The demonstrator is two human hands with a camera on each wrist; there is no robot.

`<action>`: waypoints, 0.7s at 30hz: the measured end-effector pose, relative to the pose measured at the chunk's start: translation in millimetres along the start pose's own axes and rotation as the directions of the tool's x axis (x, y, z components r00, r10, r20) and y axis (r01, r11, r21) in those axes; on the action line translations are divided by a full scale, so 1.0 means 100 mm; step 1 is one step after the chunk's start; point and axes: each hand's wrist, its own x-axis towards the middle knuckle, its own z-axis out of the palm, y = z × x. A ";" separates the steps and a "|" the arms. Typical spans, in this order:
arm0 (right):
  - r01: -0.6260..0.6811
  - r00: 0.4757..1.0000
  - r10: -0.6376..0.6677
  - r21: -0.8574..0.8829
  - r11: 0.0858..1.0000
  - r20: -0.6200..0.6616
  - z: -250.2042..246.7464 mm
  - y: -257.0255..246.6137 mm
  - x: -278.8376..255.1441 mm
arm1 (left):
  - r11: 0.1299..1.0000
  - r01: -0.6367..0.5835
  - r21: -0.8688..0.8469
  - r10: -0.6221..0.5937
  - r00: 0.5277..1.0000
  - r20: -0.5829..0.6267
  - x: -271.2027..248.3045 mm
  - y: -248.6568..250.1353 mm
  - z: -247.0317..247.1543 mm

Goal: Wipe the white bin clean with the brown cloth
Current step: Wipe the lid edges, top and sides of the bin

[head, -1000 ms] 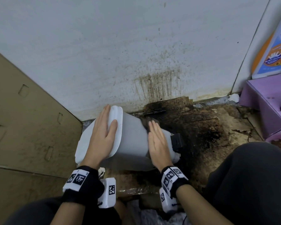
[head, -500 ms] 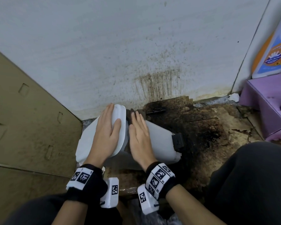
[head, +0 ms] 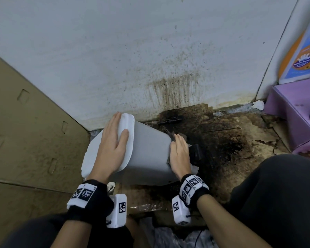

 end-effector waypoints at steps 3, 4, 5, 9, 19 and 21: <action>0.075 0.997 -0.077 0.062 0.995 0.021 0.11 -0.34 -0.07 | 1.000 -0.019 0.019 0.019 1.000 -0.010 0.02 0.01 0.03; 0.119 0.991 -0.123 0.081 0.990 0.047 0.15 -0.48 -0.11 | 1.000 -0.024 0.020 0.024 1.000 -0.013 0.03 0.01 0.04; 0.172 0.982 -0.179 0.093 0.981 0.068 0.18 -0.62 -0.15 | 0.999 -0.029 0.019 0.030 0.999 -0.015 0.03 0.01 0.06; 0.396 0.915 -0.396 0.023 0.918 0.072 0.20 -0.80 -0.21 | 1.000 -0.028 0.009 0.028 1.000 -0.005 0.03 0.04 0.09; 0.075 0.997 -0.074 -0.033 0.997 0.022 -0.07 0.20 0.03 | 0.999 0.007 -0.044 -0.006 1.000 0.005 -0.01 0.00 0.01; 0.026 1.000 -0.025 -0.013 1.000 0.012 -0.03 0.14 0.03 | 1.000 -0.004 -0.018 0.004 1.000 0.000 -0.01 0.00 0.01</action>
